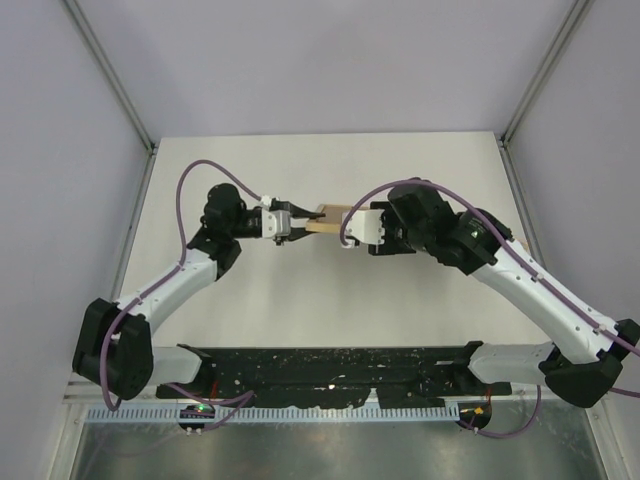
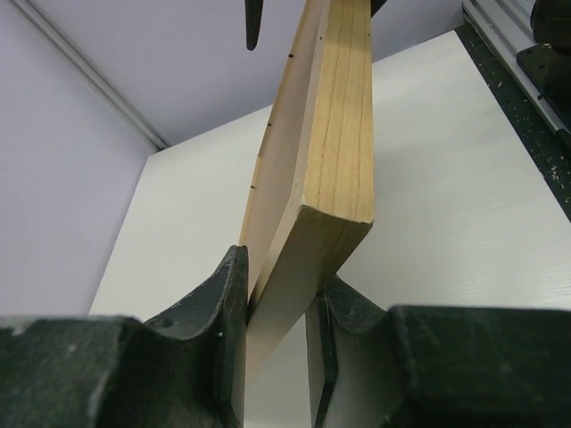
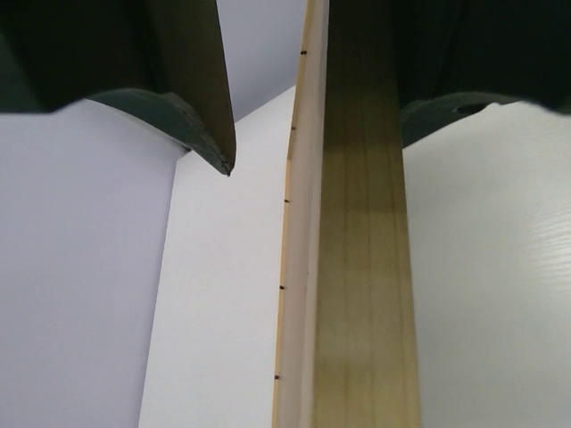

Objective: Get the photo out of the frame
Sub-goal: Turn over the photo frame at the center of the board, then pick up the photo frame item at the center of the board.

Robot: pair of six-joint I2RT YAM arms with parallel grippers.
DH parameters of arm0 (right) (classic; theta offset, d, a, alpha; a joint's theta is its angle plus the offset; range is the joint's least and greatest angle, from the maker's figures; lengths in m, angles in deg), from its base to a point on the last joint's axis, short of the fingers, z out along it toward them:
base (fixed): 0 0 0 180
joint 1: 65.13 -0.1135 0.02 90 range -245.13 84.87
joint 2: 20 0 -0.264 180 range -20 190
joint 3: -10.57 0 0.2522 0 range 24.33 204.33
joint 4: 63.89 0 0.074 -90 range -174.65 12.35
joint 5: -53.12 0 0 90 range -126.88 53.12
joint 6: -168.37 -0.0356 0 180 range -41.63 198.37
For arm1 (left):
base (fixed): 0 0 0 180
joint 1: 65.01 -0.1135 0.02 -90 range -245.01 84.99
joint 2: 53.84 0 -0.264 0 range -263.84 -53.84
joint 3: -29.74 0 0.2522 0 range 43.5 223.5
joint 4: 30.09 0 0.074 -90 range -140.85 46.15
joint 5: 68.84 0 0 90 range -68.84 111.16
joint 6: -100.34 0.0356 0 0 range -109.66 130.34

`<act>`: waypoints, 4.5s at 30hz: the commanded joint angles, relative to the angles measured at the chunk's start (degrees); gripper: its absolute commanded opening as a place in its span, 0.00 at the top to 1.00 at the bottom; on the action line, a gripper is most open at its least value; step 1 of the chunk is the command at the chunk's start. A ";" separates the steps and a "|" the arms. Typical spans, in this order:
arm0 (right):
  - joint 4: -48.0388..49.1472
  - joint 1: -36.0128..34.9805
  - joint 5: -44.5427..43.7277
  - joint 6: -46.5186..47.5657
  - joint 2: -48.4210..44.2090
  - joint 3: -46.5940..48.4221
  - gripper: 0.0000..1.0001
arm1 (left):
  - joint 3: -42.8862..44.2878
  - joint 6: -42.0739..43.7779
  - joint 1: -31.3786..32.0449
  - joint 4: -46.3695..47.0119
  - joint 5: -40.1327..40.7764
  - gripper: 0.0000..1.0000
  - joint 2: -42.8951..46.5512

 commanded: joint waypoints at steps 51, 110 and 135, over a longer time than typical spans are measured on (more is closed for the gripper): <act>8.92 48.76 44.84 -59.06 36.11 48.10 0.92 | -18.53 -28.34 -41.65 4.73 0.93 0.00 26.62; 60.69 46.13 29.64 -80.33 38.30 -17.49 0.87 | 27.17 -15.33 -7.55 -64.26 52.61 0.07 -30.15; 51.12 23.29 27.35 -76.21 37.42 0.52 0.89 | 27.71 -10.58 -19.49 -69.28 41.01 0.96 -19.97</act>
